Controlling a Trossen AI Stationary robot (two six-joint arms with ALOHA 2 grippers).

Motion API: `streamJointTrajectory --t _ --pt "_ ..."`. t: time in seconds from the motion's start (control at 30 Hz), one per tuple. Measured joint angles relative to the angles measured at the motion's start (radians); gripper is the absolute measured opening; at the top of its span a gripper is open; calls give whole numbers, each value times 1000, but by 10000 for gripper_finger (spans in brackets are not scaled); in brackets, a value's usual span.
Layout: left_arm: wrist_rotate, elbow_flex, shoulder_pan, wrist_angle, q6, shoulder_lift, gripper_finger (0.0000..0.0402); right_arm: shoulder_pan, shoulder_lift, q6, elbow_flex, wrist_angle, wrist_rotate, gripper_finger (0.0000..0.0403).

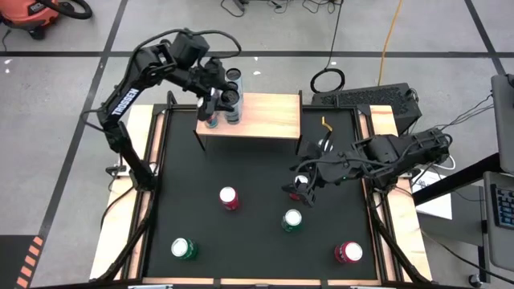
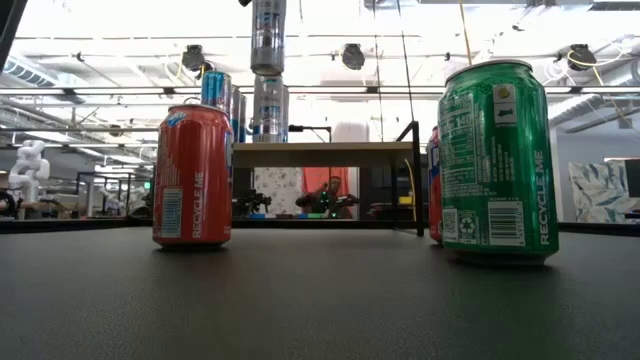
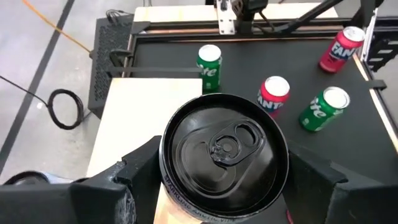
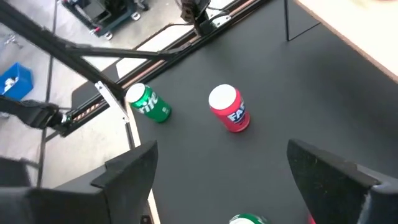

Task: Place canned beverage on shelf
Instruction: Put the white-blue soda can on the shelf

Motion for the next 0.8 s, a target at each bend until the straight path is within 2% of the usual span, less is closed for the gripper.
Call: streamJointTrajectory --t 0.37,0.5,0.8 --pt "39 0 67 -40 13 4 254 55 0 43 0 -1 114 334" --pt "123 -22 107 -39 -18 3 254 59 0 48 0 -1 119 334" --pt "162 -65 152 -38 -21 -1 254 59 0 32 0 -4 140 334"
